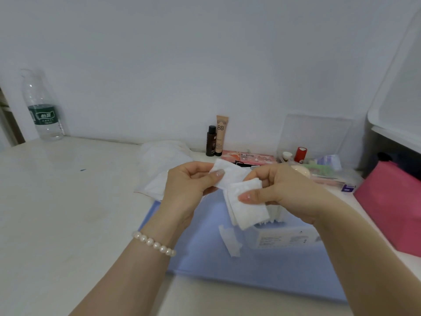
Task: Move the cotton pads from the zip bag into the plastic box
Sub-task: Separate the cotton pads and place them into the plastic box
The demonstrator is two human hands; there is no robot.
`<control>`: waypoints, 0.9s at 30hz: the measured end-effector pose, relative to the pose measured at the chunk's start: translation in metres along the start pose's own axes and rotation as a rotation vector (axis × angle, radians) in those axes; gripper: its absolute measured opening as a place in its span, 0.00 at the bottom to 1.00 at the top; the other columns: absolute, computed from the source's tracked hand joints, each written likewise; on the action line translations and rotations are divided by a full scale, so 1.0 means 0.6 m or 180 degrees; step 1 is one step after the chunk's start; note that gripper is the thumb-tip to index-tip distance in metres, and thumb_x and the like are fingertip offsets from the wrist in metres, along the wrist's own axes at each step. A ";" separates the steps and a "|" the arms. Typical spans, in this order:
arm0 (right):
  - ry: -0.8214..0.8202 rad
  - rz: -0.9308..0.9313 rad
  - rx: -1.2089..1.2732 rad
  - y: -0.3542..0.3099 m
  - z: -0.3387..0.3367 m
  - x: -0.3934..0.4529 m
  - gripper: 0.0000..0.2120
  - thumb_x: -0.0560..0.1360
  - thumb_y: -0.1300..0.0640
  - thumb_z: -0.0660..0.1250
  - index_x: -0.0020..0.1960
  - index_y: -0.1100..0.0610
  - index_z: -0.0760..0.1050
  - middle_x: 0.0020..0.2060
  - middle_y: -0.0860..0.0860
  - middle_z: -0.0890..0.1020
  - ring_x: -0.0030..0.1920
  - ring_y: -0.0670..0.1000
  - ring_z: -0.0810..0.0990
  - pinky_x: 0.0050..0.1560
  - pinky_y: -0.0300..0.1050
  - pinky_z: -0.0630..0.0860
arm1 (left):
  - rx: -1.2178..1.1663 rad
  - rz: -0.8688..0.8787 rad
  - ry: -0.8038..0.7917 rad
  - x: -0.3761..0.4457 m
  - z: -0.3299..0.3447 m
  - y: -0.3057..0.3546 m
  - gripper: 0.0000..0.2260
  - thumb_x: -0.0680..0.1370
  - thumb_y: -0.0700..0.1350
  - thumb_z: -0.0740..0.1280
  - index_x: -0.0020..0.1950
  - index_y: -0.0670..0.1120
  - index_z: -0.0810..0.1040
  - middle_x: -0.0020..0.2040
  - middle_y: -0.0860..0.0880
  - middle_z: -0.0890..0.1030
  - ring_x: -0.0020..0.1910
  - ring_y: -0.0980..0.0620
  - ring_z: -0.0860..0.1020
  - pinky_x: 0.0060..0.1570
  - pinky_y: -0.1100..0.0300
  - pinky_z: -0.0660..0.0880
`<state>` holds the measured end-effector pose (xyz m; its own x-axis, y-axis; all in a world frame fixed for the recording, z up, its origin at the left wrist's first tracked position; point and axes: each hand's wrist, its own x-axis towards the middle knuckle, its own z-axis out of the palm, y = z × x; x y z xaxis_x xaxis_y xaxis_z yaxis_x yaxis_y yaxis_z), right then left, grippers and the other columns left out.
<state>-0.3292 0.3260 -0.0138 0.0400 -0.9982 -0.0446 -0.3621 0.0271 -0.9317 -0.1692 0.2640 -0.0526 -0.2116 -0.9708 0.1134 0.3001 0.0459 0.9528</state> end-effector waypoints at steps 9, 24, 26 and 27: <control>0.0055 -0.0473 0.1171 -0.006 -0.018 -0.003 0.15 0.60 0.63 0.70 0.46 0.61 0.81 0.39 0.52 0.85 0.40 0.48 0.83 0.37 0.38 0.79 | -0.0433 -0.0468 -0.0167 -0.004 0.008 0.000 0.07 0.74 0.30 0.65 0.41 0.39 0.81 0.34 0.47 0.83 0.35 0.54 0.81 0.39 0.61 0.80; 0.0323 -0.0255 0.0802 0.014 -0.016 0.011 0.19 0.58 0.59 0.73 0.48 0.61 0.78 0.40 0.53 0.85 0.41 0.50 0.84 0.38 0.41 0.80 | -0.0372 -0.0938 -0.0625 -0.008 0.012 -0.009 0.10 0.80 0.38 0.59 0.48 0.37 0.79 0.46 0.39 0.83 0.44 0.45 0.83 0.45 0.54 0.80; 0.0302 -0.0246 0.0755 0.012 -0.011 0.010 0.18 0.58 0.60 0.73 0.47 0.61 0.78 0.39 0.53 0.85 0.40 0.50 0.84 0.40 0.42 0.80 | -0.0188 -0.0932 -0.0641 -0.009 0.013 -0.012 0.09 0.80 0.37 0.59 0.50 0.37 0.79 0.50 0.37 0.82 0.49 0.42 0.81 0.47 0.53 0.80; 0.0310 -0.0227 0.0702 0.012 -0.008 0.010 0.17 0.59 0.60 0.73 0.47 0.60 0.78 0.38 0.53 0.85 0.39 0.50 0.84 0.41 0.44 0.80 | -0.0139 -0.0960 -0.0682 -0.009 0.013 -0.012 0.09 0.80 0.36 0.60 0.52 0.36 0.79 0.51 0.36 0.82 0.50 0.41 0.81 0.48 0.52 0.80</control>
<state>-0.3362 0.3199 -0.0193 -0.0356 -0.9982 0.0490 -0.1492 -0.0432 -0.9879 -0.1774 0.2710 -0.0580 -0.4849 -0.8676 -0.1098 0.2329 -0.2492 0.9400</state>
